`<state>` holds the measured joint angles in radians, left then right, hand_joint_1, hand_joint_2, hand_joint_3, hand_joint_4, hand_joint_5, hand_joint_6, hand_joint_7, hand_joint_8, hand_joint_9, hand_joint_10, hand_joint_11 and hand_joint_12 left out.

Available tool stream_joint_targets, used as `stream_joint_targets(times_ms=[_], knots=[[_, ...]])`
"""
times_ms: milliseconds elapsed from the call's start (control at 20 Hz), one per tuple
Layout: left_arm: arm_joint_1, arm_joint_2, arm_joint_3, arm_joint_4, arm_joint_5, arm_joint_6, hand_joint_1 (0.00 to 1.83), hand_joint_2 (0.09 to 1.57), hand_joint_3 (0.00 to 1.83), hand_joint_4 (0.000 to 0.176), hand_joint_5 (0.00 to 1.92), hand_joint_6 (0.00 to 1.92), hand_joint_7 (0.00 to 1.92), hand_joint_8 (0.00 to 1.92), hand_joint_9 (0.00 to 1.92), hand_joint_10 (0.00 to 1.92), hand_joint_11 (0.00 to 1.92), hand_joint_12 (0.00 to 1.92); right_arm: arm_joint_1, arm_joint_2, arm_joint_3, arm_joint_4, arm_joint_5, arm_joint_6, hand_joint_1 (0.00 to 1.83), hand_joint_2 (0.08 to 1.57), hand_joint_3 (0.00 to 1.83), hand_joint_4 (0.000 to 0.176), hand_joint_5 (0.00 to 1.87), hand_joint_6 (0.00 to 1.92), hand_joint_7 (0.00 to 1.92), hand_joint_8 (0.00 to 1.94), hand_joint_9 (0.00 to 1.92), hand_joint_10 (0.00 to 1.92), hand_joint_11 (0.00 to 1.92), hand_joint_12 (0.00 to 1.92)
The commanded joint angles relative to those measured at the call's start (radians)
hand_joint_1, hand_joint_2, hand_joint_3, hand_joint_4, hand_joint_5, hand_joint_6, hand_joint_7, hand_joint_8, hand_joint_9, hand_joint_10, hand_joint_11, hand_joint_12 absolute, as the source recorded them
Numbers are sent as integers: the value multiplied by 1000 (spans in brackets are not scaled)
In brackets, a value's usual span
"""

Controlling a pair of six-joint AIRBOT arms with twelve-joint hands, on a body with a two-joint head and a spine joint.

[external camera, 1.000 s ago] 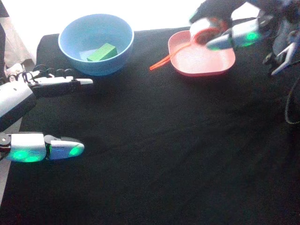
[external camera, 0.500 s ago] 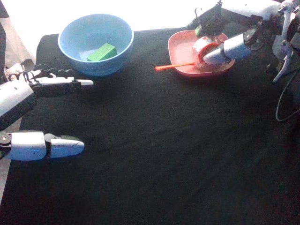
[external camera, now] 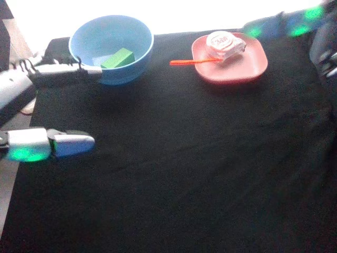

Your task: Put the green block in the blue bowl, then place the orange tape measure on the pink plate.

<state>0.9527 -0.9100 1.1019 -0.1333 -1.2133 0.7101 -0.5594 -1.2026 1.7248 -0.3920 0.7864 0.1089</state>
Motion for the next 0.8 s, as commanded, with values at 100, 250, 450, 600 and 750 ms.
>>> stream_joint_targets(times_ms=[100,250,450,600,750], knots=[[18,50,-32,-20,-225,-6,811,970,0,18,459,0,415,2,309,8,0,641,-18,106,-122,99,231,-41,598,782,0,176,0,0,0,0,0,0,0,0],[63,73,-66,-27,-303,-1,792,993,4,26,383,0,348,0,279,0,0,596,-182,222,-280,266,449,-118,641,743,0,176,0,0,0,0,0,0,0,0],[113,87,-111,-27,-394,22,640,993,2,16,284,0,288,0,290,2,0,828,-442,283,-426,478,726,-169,544,867,9,176,0,0,0,0,0,0,0,0],[131,85,-125,-40,-420,31,553,994,3,38,245,2,201,1,205,3,0,817,-541,281,-477,568,872,-170,559,975,12,176,0,0,0,0,0,0,0,0],[161,66,-132,-64,-469,30,352,1064,14,0,102,0,97,1,149,3,4,665,-545,245,-488,575,921,-170,659,926,0,176,0,0,0,0,0,0,0,0]])
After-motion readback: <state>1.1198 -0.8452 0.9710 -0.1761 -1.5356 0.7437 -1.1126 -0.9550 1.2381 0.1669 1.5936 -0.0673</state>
